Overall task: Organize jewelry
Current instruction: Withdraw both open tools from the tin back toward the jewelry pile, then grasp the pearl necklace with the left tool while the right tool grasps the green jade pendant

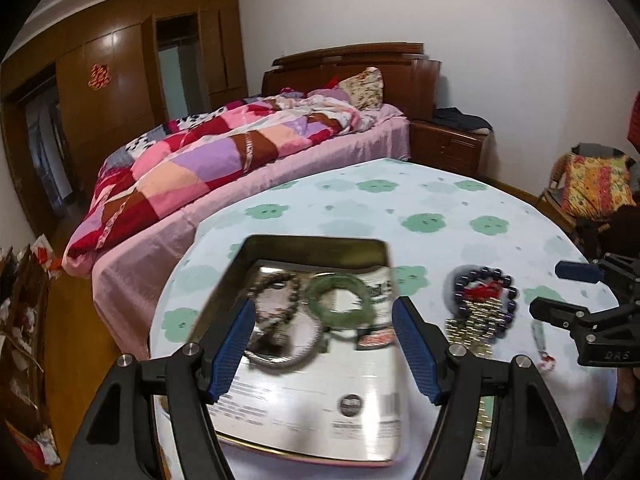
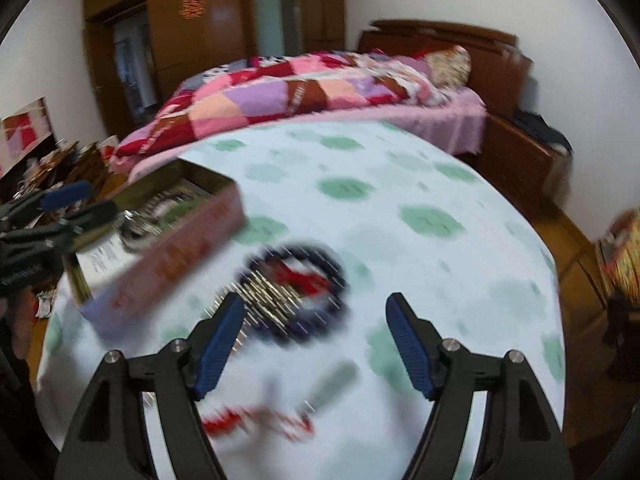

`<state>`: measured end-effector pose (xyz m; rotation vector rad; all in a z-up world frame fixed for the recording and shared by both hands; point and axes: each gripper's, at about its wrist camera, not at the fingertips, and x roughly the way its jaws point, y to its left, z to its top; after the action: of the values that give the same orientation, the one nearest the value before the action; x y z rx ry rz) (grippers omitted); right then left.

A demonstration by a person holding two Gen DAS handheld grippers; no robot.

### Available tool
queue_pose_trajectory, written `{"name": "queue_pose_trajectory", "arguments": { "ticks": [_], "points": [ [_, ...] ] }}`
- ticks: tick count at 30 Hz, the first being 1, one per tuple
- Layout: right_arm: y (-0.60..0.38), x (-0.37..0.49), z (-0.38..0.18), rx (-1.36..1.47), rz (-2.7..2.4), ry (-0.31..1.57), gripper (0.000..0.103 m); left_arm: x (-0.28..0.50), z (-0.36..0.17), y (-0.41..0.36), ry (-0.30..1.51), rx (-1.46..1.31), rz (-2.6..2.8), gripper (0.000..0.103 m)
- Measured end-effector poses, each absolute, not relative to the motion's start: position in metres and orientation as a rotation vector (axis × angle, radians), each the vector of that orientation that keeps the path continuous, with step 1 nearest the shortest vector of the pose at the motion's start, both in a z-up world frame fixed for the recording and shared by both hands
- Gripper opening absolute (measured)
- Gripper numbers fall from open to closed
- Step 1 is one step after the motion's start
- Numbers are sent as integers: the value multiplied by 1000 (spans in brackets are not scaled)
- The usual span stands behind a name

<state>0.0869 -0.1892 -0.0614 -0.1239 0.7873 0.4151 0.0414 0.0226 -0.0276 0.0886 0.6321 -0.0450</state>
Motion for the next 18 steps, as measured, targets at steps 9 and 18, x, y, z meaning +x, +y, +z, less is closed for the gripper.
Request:
{"name": "queue_pose_trajectory", "arguments": {
  "ticks": [9, 18],
  "points": [
    [-225, 66, -87, -63, 368, 870, 75, 23, -37, -18, 650, 121, -129, 71],
    [-202, 63, -94, -120, 429, 869, 74, 21, -51, -38, 683, 149, -172, 71]
  ]
}}
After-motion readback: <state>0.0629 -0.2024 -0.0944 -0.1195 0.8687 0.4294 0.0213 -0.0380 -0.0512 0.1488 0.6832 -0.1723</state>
